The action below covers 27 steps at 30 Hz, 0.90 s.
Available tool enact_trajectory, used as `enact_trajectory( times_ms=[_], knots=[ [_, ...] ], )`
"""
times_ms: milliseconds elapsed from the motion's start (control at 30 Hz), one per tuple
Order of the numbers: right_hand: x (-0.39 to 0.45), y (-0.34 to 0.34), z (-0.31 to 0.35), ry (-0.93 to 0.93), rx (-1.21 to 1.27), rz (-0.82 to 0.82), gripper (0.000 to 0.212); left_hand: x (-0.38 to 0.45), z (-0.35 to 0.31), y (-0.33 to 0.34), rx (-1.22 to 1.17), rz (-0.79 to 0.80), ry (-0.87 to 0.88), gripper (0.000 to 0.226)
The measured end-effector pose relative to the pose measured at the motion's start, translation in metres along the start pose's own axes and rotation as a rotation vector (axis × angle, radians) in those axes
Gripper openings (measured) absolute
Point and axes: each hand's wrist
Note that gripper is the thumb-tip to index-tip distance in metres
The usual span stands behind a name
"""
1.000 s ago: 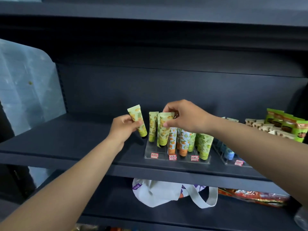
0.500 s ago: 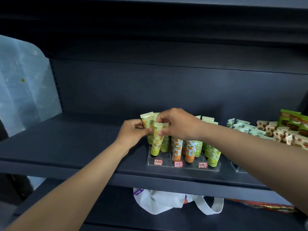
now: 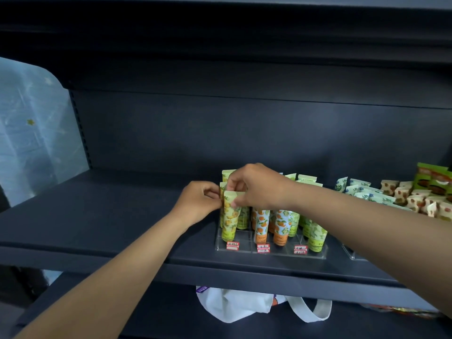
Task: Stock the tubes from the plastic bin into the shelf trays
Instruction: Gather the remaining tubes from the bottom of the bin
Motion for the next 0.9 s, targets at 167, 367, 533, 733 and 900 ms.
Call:
enact_trajectory(
  times_ms=[167,367,533,733,900],
  knots=[
    [0.003,-0.004,-0.002,0.012,0.064,-0.012,0.017,-0.013,-0.008,-0.011,-0.151,-0.097,-0.023,0.019],
    [0.005,-0.003,-0.001,0.021,0.118,-0.035,0.015,-0.037,-0.009,-0.011,-0.404,-0.083,-0.070,0.020],
    [0.004,-0.004,-0.001,0.001,0.137,-0.015,0.014,-0.043,-0.008,0.003,-0.300,0.013,-0.072,0.018],
    [-0.001,-0.022,-0.006,-0.019,0.194,0.050,0.018,-0.041,-0.005,0.009,-0.120,-0.035,0.016,0.013],
    [0.005,-0.037,-0.016,0.009,0.173,-0.049,0.018,-0.041,-0.003,0.006,-0.097,-0.087,0.034,0.009]
  ],
)
Point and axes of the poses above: each hand's wrist, its own x-axis towards the middle knuckle, its own y-axis out of the palm, z = x × y, and after that the axes turned 3 degrees about y, right-handed
